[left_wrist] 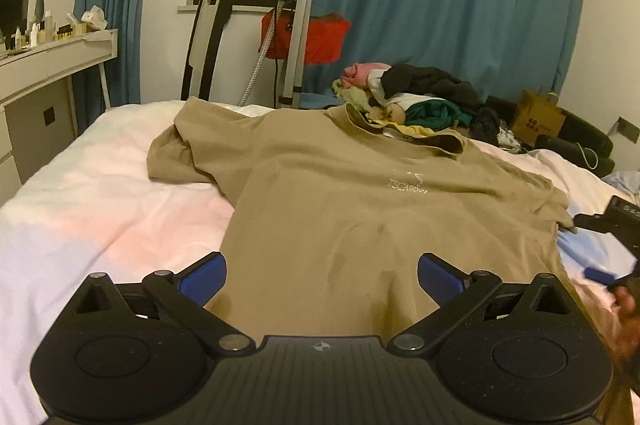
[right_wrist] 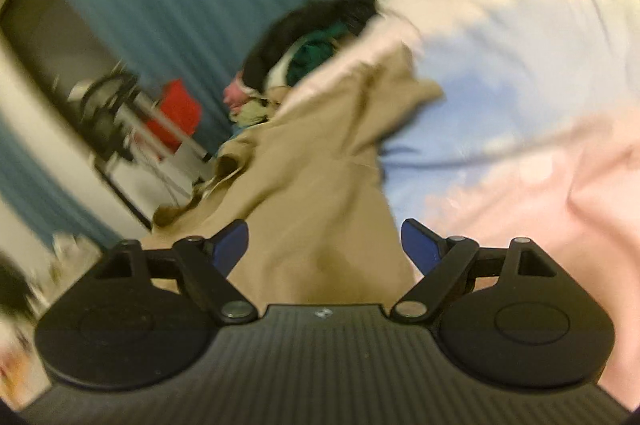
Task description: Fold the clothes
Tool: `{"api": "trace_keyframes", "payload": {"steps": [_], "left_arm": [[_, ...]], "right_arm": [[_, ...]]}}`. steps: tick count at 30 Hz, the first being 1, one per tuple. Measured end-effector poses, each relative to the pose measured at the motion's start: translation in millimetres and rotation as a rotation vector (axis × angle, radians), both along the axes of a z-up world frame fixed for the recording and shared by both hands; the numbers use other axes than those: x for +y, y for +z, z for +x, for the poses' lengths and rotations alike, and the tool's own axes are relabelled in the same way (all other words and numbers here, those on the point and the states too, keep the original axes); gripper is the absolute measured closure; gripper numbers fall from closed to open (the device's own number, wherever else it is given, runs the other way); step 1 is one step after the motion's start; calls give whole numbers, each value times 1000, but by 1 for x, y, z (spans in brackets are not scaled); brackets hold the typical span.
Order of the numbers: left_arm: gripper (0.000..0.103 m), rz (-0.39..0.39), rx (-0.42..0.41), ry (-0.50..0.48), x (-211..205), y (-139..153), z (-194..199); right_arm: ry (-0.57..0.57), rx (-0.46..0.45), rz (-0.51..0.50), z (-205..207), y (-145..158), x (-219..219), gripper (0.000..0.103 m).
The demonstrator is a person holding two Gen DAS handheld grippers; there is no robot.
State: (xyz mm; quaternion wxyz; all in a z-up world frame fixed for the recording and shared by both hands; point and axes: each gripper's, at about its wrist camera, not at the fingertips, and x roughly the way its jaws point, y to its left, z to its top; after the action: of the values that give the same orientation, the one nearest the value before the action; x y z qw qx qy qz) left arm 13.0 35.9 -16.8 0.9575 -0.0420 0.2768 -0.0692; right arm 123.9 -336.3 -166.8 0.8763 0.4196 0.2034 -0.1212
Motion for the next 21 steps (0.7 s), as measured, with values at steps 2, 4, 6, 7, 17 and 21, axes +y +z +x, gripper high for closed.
{"api": "trace_keyframes", "payload": {"steps": [2, 4, 6, 7, 17, 21], "left_arm": [[0, 2, -10, -1, -1, -2, 0], [0, 4, -20, -2, -2, -4, 0], [0, 4, -25, -2, -3, -7, 0], [0, 4, -21, -2, -5, -9, 2], [0, -7, 32, 11, -16, -31, 33], [0, -21, 44, 13, -17, -35, 41]], "right_arm": [[-56, -26, 149, 7, -23, -26, 17], [-106, -83, 248, 14, -41, -45, 16], [-140, -146, 315, 22, -54, -60, 16], [-157, -177, 348, 26, -61, -67, 16], [-121, -253, 308, 93, -72, -86, 15], [-68, -192, 176, 126, -60, -81, 16]]}}
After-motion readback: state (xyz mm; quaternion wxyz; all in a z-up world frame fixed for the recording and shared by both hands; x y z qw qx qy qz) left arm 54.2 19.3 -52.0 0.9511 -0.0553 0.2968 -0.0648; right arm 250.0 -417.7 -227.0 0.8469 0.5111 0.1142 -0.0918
